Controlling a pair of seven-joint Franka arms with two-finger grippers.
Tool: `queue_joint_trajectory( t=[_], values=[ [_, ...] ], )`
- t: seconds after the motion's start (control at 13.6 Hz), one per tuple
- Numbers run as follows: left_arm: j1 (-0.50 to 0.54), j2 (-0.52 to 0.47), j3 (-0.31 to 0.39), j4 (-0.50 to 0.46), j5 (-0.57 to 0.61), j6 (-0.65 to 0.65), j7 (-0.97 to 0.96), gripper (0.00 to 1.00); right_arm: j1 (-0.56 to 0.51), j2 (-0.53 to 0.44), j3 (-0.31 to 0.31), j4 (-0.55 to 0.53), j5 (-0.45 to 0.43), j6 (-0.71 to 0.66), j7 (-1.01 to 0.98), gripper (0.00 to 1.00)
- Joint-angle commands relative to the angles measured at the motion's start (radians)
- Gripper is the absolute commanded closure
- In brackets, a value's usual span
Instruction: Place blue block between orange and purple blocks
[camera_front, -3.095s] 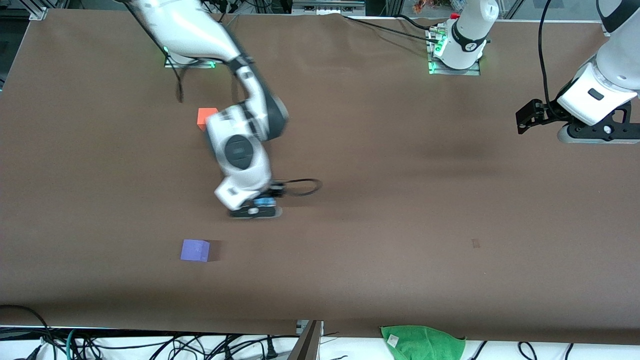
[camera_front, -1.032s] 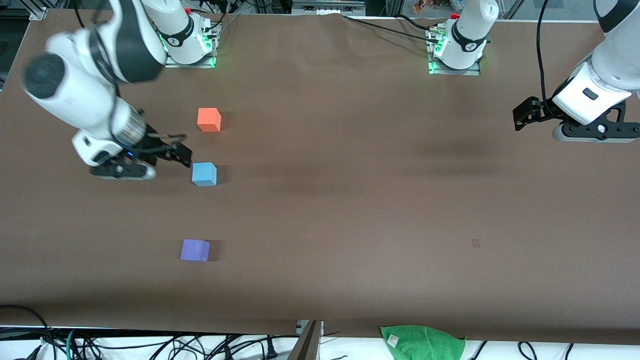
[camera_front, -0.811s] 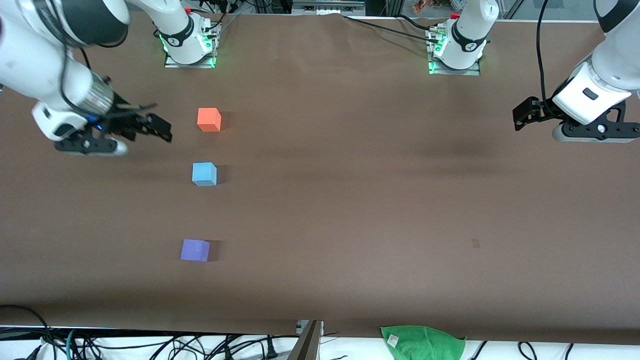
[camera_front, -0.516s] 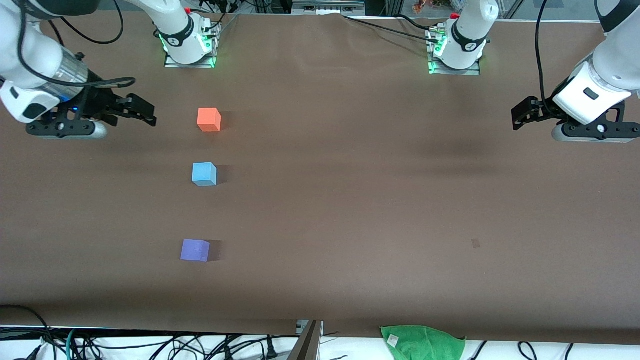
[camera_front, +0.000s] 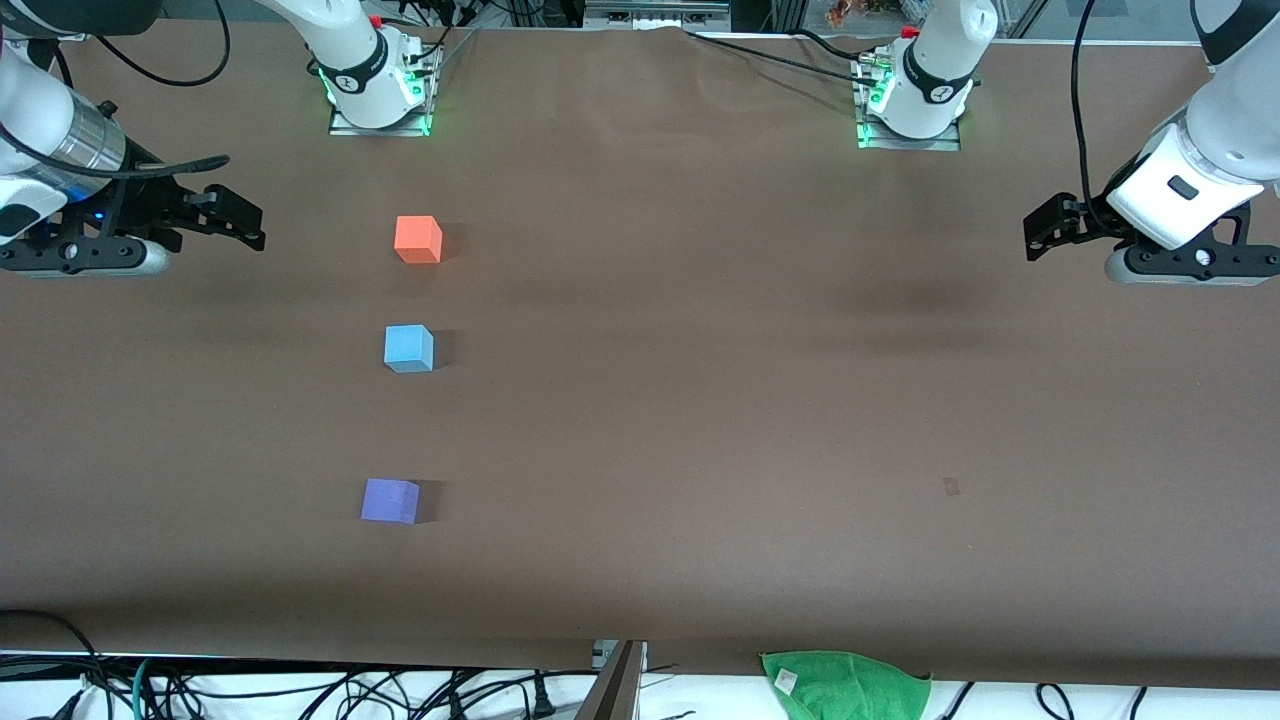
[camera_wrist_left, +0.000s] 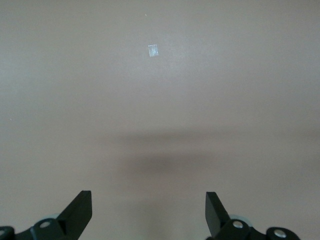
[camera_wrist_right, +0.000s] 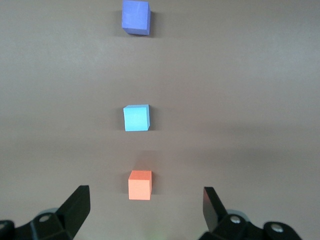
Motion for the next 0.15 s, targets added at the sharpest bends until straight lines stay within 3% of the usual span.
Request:
queue_joint_trajectory(
  t=[0.0,0.07],
  values=[
    [0.002,-0.01,0.003,0.002,-0.021,-0.013,0.006,0.0,-0.01,0.021,0.016,0.055,-0.014,-0.024,-0.007,0.0],
    [0.002,-0.01,0.003,0.002,-0.021,-0.011,0.006,0.0,-0.008,0.021,0.016,0.055,-0.015,-0.025,-0.012,0.0]
  ],
)
